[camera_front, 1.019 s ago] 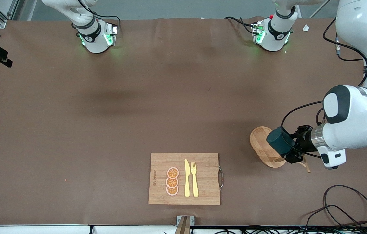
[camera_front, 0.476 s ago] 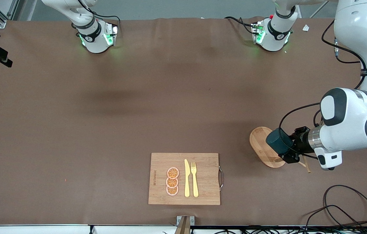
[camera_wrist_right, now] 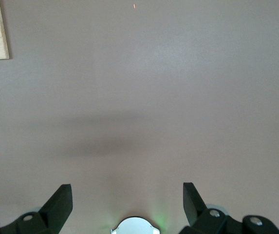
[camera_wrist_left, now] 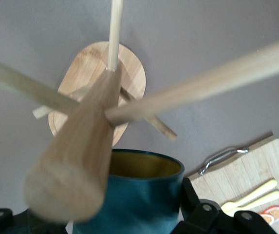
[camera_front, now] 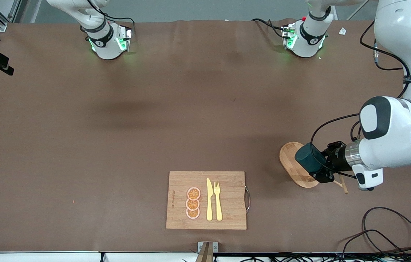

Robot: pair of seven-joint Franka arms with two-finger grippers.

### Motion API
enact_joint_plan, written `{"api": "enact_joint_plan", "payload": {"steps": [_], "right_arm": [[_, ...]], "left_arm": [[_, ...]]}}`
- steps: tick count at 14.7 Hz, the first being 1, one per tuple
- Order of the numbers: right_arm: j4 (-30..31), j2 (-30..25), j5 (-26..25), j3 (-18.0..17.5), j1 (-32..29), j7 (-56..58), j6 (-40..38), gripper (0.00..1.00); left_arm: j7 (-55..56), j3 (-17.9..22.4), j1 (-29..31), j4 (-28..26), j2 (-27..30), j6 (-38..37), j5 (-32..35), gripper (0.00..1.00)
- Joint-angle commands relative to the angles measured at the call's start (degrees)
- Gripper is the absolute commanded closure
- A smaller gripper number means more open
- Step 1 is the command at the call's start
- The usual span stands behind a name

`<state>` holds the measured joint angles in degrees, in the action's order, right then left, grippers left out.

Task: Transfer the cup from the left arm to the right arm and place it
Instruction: 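Lift the teal mug off the stand with the left gripper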

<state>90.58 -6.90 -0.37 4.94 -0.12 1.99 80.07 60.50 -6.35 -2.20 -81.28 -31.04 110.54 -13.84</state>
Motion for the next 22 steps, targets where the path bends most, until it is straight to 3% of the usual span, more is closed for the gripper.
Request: {"api": "enact_joint_plan", "payload": {"steps": [1,11,16,22], "right_arm": [[0.74,-1.01,0.02,0.24,0.47,0.29,-0.01,0.00],[0.74,-1.01,0.02,0.24,0.47,0.29,-0.09,0.00],[0.74,-1.01,0.02,0.24,0.47,0.29,-0.09,0.00],[0.83,-1.01,0.02,0.24,0.38,0.29,-0.09,0.00]], "left_arm": [[0.94,0.11,-0.09,-0.20,2.30,-2.95,-1.27,0.31],[5.76,-2.18,0.09,-0.64,6.69,-11.65,-3.64,0.30],[12.18,-7.62,-0.35,-0.20,8.72,-11.57,-2.59,0.30],[20.26,-9.03,-9.03,1.90,9.95,-7.53,3.11,0.31]]}}
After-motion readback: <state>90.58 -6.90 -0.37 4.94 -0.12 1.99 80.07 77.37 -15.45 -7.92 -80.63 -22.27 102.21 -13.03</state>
